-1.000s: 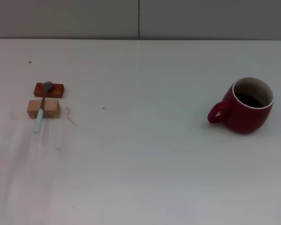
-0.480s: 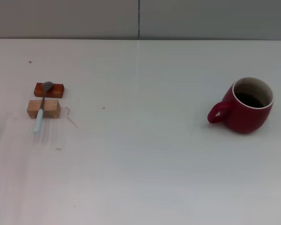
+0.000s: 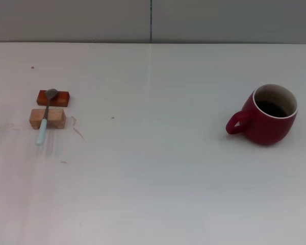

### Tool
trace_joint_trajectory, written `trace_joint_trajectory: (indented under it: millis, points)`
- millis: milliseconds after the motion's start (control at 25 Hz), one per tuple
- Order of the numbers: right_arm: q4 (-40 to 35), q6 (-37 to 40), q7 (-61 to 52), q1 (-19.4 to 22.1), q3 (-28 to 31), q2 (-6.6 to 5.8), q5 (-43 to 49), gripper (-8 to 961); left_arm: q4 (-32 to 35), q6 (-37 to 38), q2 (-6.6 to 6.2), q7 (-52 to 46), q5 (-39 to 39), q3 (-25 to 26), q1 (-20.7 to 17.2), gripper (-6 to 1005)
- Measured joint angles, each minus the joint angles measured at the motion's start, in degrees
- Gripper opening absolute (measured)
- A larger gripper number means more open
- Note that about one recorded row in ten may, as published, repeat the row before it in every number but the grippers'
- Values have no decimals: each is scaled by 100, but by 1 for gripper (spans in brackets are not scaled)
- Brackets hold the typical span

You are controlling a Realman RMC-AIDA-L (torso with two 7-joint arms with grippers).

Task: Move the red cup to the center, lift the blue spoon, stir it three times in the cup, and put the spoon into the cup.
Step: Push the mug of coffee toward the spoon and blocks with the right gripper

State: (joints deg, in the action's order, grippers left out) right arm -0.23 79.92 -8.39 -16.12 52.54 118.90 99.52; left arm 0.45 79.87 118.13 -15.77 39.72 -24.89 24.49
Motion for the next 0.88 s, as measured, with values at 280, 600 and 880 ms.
trace_joint_trajectory:
  millis: [280, 600, 880]
  points:
    - [151, -530, 2353, -169, -715, 28, 228, 226, 80, -1, -4, -2, 10, -22, -35, 815]
    - [593, -648, 4270, -104, -1782, 56, 234, 92, 104, -14, -6, 49, 10, -40, 36, 814]
    - [917, -1043, 5832, -95, -2359, 59, 235, 61, 113, -16, -3, 35, 10, -49, 55, 814]
